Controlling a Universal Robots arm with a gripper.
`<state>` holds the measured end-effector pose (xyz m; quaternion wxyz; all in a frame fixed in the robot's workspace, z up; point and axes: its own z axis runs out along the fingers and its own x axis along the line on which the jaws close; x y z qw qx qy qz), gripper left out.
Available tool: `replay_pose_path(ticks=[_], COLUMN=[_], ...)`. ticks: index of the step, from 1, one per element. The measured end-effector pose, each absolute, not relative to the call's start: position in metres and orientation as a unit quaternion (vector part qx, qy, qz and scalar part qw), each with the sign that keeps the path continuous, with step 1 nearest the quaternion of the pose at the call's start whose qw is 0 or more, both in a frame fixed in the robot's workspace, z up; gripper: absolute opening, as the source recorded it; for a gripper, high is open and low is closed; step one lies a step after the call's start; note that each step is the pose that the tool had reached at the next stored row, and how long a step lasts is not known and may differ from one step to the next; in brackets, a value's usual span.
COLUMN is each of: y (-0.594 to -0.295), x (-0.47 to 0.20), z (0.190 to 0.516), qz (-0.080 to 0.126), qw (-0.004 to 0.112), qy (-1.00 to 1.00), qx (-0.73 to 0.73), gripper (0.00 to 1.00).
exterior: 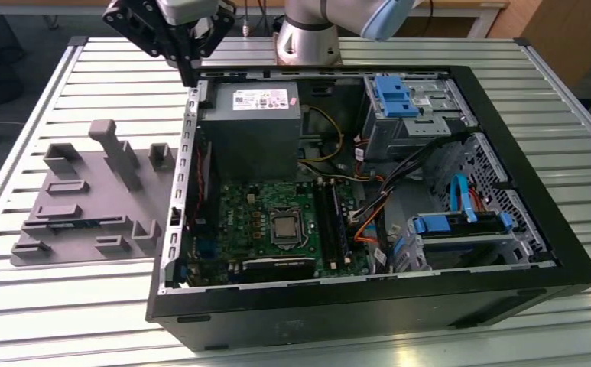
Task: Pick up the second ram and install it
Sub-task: 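Reach for the second ram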
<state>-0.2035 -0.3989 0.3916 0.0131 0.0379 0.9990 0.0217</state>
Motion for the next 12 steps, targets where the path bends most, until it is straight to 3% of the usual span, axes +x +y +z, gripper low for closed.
replay_pose_path(ticks=[12], y=[-0.399], x=[-0.216], z=[0.391], qz=[0.022], qw=[0.013], qy=[0.999], qx=[0.038], gripper=[0.11])
